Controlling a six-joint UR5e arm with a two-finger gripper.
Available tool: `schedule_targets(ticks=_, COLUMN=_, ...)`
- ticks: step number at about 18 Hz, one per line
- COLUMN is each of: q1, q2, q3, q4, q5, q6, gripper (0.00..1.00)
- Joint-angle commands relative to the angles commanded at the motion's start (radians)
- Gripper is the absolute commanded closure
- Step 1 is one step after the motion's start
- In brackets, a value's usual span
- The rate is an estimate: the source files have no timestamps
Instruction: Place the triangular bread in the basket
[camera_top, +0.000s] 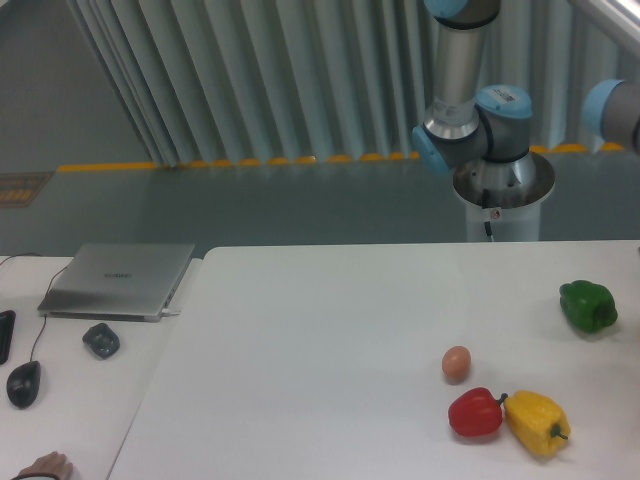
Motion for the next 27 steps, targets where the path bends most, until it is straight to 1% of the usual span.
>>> schedule_targets(ticks=1, q1=0.014, q2=0.000, q3=0.000, q4=0.003, q5=-0.002, q6=0.025, gripper=0.78)
schedule_targets(ticks=8, q1=0.084, q2=-0.002, q3=0.000, q4=0.006, q5=-0.008, q6=0.134, gripper=0.77)
schedule_targets(ticks=9, q1=0.095, q2=-0.002, q3=0.003, q4=0.008, q5=-0.009, q6=0.147, gripper=0.76)
schedule_targets(ticks=11, q1=0.098, q2=-0.003, q3=0.003, q4=0.011, q5=-0.015, q6=0.158, gripper=0.55)
schedule_targets(ticks=12, q1=0.109, q2=-0.003, q3=0.003, q4=0.012, q5=-0.035, q6=0.158, gripper=0.26)
schedule_targets(ticks=13, q1=0.118, q2=-0.003, q3=0.003, q4=0.012, q5=-0.055, q6=0.158, gripper=0.00)
schedule_targets(ticks=16, q1=0.131, q2=0.002, q3=0.000, q4=0.011, q5=-0.084, q6=0.152, gripper=0.00)
schedule_targets(ticks=19, q1=0.129, q2=0.005, q3=-0.020, q4=0.012, q5=-0.065, q6=0.148, gripper=0.00)
schedule_targets(ticks=21, q1=0.123, q2=0.024, q3=-0.034, q4=0.011, q5=-0.048, q6=0.138, gripper=0.00)
schedule_targets(ticks=22, q1=0.112, q2=0.028, q3=-0.034, q4=0.005, q5=-0.051, q6=0.091, gripper=0.00)
schedule_targets(ticks=23, q1=0.082, q2=0.028, q3=-0.035, q4=0.000, q5=-0.046, q6=0.030, gripper=0.00)
schedule_targets(ticks=24, q1=0.054, q2=0.031, q3=-0.043, q4=0.000, q5=-0.043, q6=0.004, gripper=0.00)
schedule_targets(ticks=27, q1=-0.001, q2=0.060, q3=-0.055, q4=-0.017, q5=-0.020, q6=-0.006, gripper=0.00)
